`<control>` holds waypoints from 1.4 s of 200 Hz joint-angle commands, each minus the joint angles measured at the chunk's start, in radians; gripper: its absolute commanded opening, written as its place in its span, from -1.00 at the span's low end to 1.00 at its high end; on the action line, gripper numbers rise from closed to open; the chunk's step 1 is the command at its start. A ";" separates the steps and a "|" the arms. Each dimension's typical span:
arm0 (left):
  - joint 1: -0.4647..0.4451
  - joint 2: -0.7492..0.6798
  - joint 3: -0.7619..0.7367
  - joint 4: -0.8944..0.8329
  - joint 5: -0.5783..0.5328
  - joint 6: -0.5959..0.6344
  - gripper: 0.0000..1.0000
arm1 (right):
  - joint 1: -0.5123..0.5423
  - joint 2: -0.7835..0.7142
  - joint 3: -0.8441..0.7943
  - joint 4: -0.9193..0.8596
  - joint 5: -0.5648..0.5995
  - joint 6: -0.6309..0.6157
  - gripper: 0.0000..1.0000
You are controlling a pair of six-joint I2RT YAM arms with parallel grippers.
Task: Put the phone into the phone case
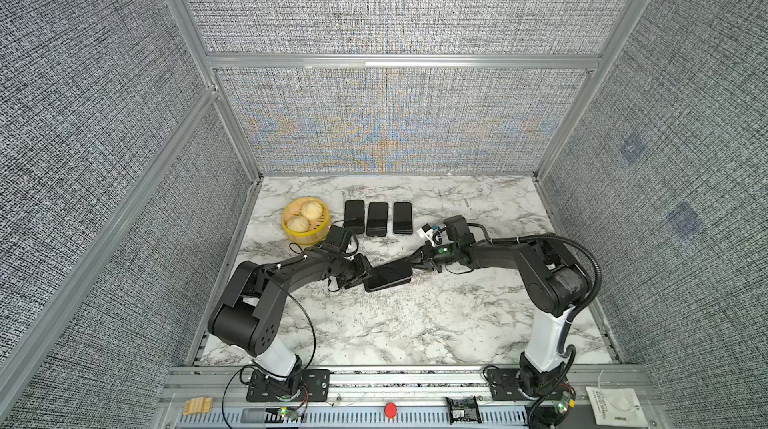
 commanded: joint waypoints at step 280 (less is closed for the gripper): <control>-0.001 -0.004 -0.002 0.050 0.043 -0.020 0.10 | 0.023 0.114 0.104 -0.232 0.082 -0.207 -0.96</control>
